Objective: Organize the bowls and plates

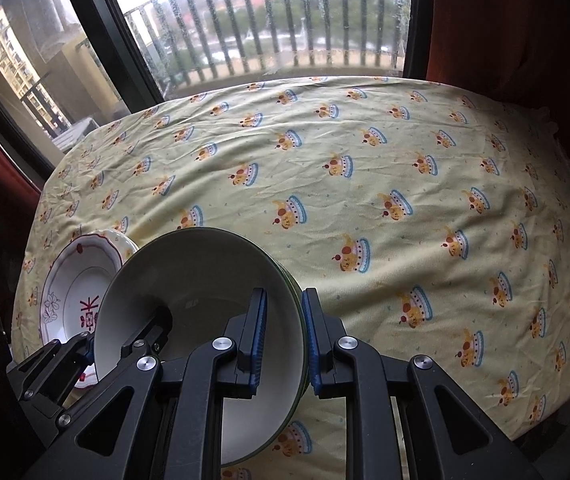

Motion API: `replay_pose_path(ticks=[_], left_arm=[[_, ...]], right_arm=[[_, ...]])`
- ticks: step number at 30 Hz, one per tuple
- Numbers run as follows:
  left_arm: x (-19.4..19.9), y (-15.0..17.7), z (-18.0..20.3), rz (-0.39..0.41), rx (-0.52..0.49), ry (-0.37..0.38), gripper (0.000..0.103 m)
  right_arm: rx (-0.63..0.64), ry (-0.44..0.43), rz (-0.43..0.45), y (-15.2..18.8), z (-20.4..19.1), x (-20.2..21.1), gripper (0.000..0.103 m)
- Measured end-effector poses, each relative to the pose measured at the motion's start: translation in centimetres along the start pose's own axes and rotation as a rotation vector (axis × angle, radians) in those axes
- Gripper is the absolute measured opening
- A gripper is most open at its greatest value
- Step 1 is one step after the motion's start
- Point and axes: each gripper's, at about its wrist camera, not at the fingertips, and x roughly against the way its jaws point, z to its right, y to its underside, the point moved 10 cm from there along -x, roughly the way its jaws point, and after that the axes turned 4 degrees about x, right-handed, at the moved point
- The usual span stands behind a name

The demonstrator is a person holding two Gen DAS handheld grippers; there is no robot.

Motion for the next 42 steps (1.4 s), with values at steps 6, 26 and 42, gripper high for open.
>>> replay_pose_path(ticks=[6,26,42], left_arm=[[0.0,0.1,0.2,0.010,-0.004,-0.002,0.026],[-1.5,1.0,-0.1,-0.020,0.053,0.046,0.027],[-2.0,0.8,0.5,-0.090,-0.075,0.143,0.078]], right_arm=[[0.019,0.013,0.003,0.1,0.2,-0.1,0.022],[0.215,0.105,0.025,-0.8,-0.8,-1.2,0.020],[-0.006,-0.056,-0.070,1.5,0.7,-2.3,0.077]])
